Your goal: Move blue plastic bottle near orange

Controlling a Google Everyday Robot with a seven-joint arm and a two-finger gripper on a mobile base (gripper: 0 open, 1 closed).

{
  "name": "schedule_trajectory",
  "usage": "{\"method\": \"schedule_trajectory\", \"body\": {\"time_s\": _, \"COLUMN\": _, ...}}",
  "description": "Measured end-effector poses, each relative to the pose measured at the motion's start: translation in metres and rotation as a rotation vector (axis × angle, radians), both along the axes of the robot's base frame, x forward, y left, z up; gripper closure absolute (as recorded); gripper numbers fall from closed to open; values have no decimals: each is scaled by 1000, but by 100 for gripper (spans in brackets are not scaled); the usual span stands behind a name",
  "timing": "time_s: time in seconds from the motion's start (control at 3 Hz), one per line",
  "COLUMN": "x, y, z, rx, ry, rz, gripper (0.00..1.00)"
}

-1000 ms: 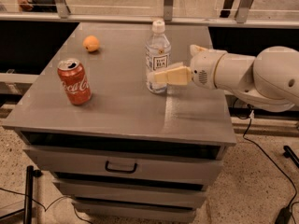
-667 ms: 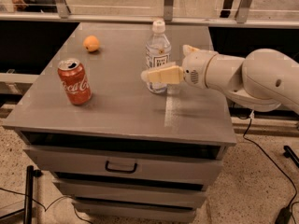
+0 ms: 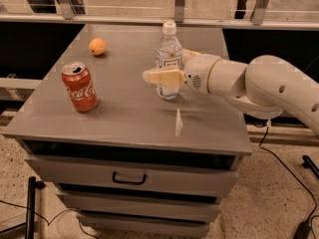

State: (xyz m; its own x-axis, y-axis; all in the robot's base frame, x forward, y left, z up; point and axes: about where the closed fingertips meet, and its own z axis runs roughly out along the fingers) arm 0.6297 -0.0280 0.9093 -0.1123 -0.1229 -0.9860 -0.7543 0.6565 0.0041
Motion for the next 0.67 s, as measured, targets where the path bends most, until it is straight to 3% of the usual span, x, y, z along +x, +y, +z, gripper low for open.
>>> {"method": "schedule_trajectory", "body": {"time_s": 0.67, "x": 5, "y": 10, "z": 9, "rx": -3, "ry": -34, "rz": 14, "gripper": 64}}
